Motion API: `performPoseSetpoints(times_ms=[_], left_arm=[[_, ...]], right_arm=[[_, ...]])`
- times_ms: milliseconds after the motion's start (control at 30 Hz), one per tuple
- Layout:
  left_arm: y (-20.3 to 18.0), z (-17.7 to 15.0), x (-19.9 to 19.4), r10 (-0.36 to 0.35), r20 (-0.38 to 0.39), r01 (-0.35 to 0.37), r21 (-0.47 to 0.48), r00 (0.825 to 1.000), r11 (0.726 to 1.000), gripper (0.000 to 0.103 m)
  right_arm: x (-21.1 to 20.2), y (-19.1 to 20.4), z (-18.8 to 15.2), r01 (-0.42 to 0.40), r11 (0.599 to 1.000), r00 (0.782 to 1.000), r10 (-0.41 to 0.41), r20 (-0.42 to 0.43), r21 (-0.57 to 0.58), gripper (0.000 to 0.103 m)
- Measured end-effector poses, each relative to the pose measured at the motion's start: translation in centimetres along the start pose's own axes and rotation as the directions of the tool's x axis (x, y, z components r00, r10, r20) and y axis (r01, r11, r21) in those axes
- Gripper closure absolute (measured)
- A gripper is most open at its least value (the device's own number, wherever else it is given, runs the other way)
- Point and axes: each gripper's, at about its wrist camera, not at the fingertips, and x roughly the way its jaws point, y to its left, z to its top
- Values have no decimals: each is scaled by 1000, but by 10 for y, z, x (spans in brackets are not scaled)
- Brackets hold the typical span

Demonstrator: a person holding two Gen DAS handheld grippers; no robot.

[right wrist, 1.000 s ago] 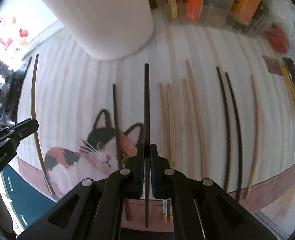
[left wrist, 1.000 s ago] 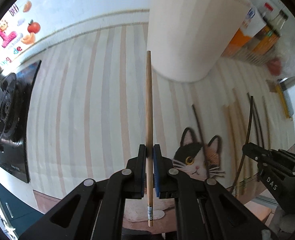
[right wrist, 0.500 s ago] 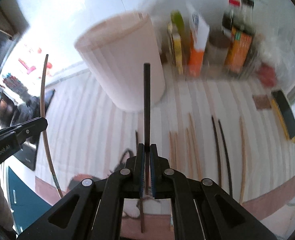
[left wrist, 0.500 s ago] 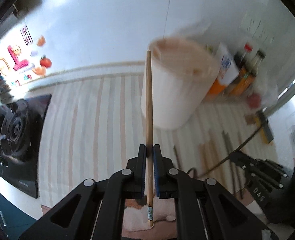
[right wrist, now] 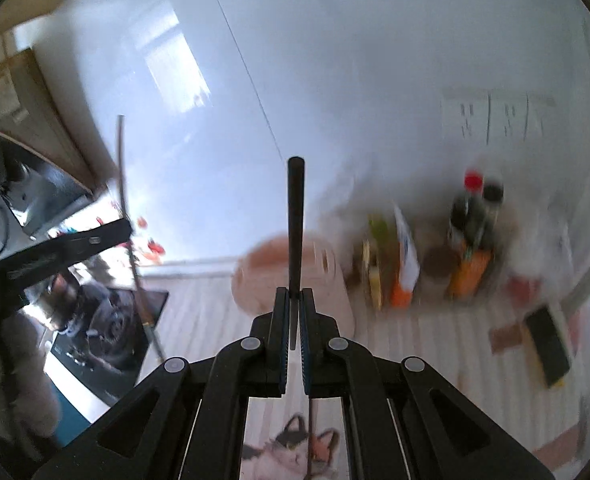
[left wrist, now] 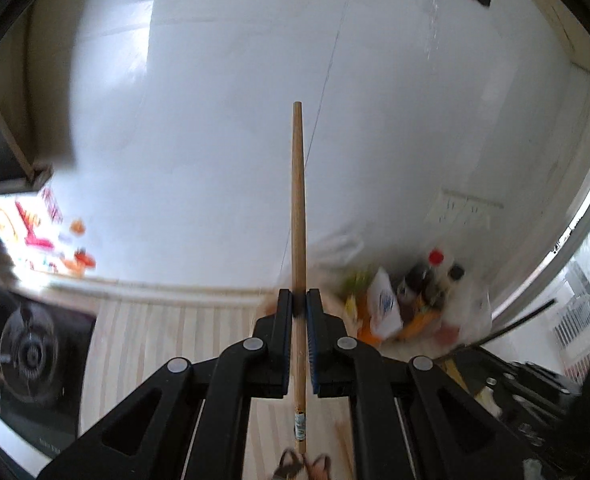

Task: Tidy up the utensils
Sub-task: 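Lift both chopsticks and carry them over the cream utensil holder, then open the left tool over the holder while the right tool releases its chopstick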

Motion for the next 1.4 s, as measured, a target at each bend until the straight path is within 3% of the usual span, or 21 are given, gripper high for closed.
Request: performPoseSetpoints(times_ms=[167, 300, 467, 733, 1233, 1400], left_arm=[[-6, 35, 30, -33, 31, 33, -3, 999, 999, 99], [0, 55, 71, -40, 28, 41, -31, 999, 999, 99], [11, 61, 122, -39, -1, 39, -59, 999, 997, 99], [25, 44, 185, -8, -68, 5, -53, 998, 999, 99], [27, 9, 180, -20, -198, 13, -36, 980, 999, 99], [25, 0, 183, -68, -278, 51, -69, 958, 996, 97]], right_arm=[[-11, 1, 53, -5, 1000, 998, 6, 56, -19, 98], [10, 0, 80, 18, 999, 998, -15, 66, -34, 98], [57, -6, 95, 27, 999, 999, -27, 20, -29, 98], [115, -7, 98, 5, 1000, 998, -6, -58, -23, 98], [151, -14, 94, -41, 998, 984, 34, -172, -38, 98], [178, -14, 92, -72, 997, 957, 61, -284, -26, 98]])
